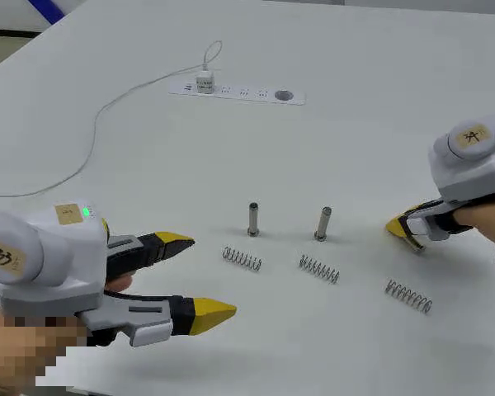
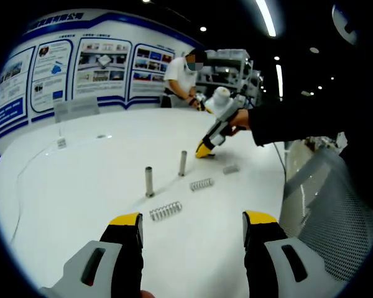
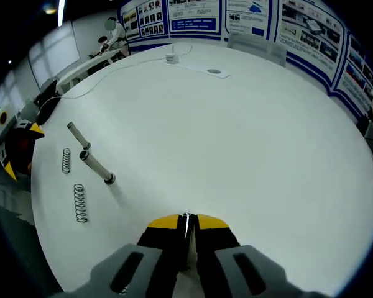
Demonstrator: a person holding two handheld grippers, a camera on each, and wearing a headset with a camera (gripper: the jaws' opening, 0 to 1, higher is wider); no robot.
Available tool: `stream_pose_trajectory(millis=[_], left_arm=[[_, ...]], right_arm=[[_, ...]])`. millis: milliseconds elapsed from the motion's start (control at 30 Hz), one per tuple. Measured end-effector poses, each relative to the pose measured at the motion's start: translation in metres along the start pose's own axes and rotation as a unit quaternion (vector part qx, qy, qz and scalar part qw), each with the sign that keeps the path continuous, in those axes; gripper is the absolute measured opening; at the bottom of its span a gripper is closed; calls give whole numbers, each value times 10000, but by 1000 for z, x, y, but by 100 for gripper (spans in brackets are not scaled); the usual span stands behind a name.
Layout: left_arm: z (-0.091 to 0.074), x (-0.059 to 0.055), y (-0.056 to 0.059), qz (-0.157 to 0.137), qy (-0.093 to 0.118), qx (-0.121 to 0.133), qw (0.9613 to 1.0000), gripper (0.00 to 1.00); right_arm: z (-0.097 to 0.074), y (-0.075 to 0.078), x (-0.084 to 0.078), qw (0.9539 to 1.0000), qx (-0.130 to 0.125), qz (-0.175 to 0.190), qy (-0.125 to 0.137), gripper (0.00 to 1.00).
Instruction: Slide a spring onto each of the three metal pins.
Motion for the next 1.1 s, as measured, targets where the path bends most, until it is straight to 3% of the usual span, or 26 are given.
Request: stream_pose_trajectory(millis=[267, 567, 833, 1100], left_arm=[[0, 0, 0, 11, -3, -8, 10000, 66], [0, 1, 1, 74, -19, -27, 10000, 65], [2, 1, 3, 151, -64, -126, 9998, 64], [2, 1, 3, 164, -26, -130, 9998, 64]], right_arm=[[0, -6, 0, 9998, -135, -128, -35, 9], [-2, -9, -3, 9991, -411, 55, 66, 8], [-25, -13, 4, 9980, -429, 151, 431, 9], [-41, -20, -2, 9965, -516, 131, 645, 9]])
Point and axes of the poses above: the centre of the closed fingertips' face, and the gripper's own axes: z roughly forward along the fingers, y roughly to its right, x roughly out of its top, the point moved 10 cm from there along -z, roughly backward along the fingers
